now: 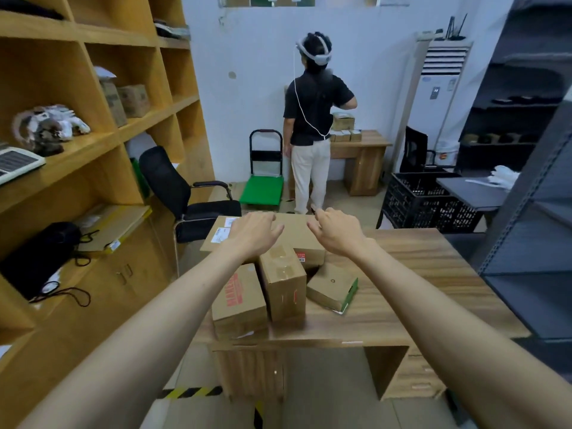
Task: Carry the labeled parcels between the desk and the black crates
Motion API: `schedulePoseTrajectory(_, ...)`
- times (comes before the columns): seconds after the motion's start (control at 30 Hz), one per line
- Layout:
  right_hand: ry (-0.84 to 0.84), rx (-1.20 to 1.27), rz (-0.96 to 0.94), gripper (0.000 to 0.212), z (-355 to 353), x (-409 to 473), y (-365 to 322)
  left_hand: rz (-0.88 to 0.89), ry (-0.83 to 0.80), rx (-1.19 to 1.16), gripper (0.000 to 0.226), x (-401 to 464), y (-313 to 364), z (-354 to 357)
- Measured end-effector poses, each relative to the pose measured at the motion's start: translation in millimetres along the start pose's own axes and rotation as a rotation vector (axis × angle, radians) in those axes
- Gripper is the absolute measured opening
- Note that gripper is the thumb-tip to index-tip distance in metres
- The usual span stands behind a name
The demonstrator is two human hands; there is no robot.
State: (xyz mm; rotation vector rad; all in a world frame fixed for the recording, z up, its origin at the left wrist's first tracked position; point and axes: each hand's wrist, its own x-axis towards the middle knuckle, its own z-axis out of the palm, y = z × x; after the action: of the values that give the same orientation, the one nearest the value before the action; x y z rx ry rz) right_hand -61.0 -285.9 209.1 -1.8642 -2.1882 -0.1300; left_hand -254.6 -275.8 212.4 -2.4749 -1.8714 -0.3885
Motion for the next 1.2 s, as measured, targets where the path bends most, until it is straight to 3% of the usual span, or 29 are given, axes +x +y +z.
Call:
schedulePoseTrajectory(0.6,-0.299,0.141,0.035,0.044,163.2,107.9,54.7,-0.289,-0.259,-0.162,0.045,113.6,-46.9,142.8)
schedulePoseTrajectory(0.93,-0.468,0.234,0.004,0.044,233.3,141.2,62.0,-0.460,-0.351,-0.196,0.037,131.7,-59.3,202.6)
schedulePoseTrajectory(1.2,-0.538,0.228,0.041,0.054,263.4,145.9,52.8,-0.586,-0.393,-0.407,0.027,133.7,-75.6,246.9)
